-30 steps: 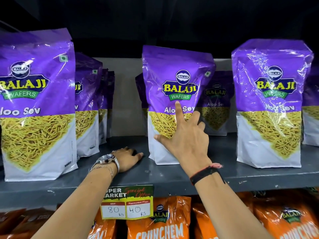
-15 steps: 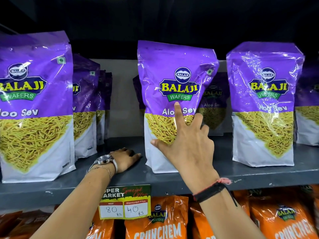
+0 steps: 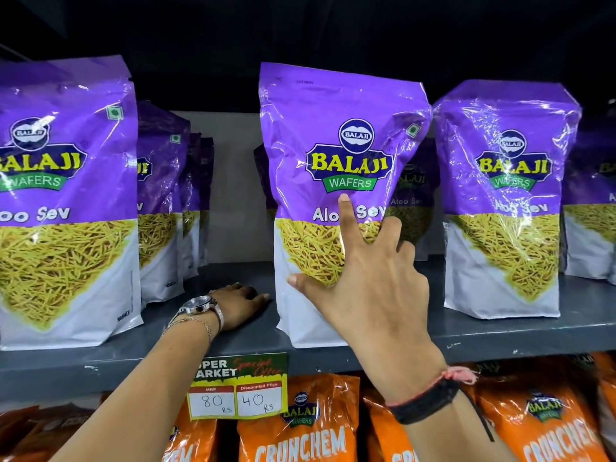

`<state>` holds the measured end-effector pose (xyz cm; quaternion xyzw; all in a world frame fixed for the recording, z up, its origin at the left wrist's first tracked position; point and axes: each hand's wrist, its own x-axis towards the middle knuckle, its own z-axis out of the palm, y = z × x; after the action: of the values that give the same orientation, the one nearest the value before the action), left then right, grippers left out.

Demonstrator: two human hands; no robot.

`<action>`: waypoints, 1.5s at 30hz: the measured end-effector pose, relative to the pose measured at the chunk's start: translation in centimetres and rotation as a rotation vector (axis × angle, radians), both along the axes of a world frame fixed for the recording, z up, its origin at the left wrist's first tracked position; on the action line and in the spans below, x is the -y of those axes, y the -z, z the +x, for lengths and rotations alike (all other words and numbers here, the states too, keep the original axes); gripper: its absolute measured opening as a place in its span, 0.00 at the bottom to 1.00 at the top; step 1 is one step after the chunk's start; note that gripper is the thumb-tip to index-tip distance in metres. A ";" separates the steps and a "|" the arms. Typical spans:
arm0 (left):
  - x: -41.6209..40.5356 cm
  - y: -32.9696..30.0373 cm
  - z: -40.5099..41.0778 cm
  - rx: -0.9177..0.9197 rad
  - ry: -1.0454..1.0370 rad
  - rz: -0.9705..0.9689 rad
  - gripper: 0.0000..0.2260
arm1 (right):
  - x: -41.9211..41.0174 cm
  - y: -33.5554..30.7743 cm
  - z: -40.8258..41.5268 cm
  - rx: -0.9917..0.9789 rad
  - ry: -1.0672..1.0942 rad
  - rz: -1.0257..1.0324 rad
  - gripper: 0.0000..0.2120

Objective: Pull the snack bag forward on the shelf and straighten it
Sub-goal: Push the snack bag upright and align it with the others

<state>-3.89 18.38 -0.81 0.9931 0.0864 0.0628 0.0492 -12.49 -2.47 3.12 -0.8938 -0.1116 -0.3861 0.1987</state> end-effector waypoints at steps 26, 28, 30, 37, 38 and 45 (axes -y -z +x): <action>0.4 -0.2 -0.3 -0.014 -0.001 -0.008 0.25 | 0.1 1.1 1.9 -0.078 -0.197 0.032 0.47; 0.5 -0.2 -0.4 -0.017 -0.005 -0.006 0.25 | -0.2 1.0 2.3 -0.077 -0.194 0.038 0.47; 0.6 -0.3 -0.6 -0.016 -0.009 -0.012 0.26 | -0.3 1.1 2.6 -0.067 -0.188 0.043 0.48; 0.5 -0.1 -0.5 -0.040 -0.022 -0.003 0.24 | -0.5 1.3 2.9 -0.049 -0.166 0.041 0.48; 0.4 -0.1 -0.5 -0.022 -0.017 -0.008 0.24 | -0.5 1.4 2.9 -0.042 -0.163 0.039 0.49; 0.4 -0.2 -0.7 -0.006 -0.010 -0.005 0.25 | -0.7 1.6 3.0 -0.017 -0.133 0.037 0.50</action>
<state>-4.61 17.94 -0.58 0.9927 0.0917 0.0598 0.0510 -9.52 -1.82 1.54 -0.8838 -0.1618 -0.3667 0.2414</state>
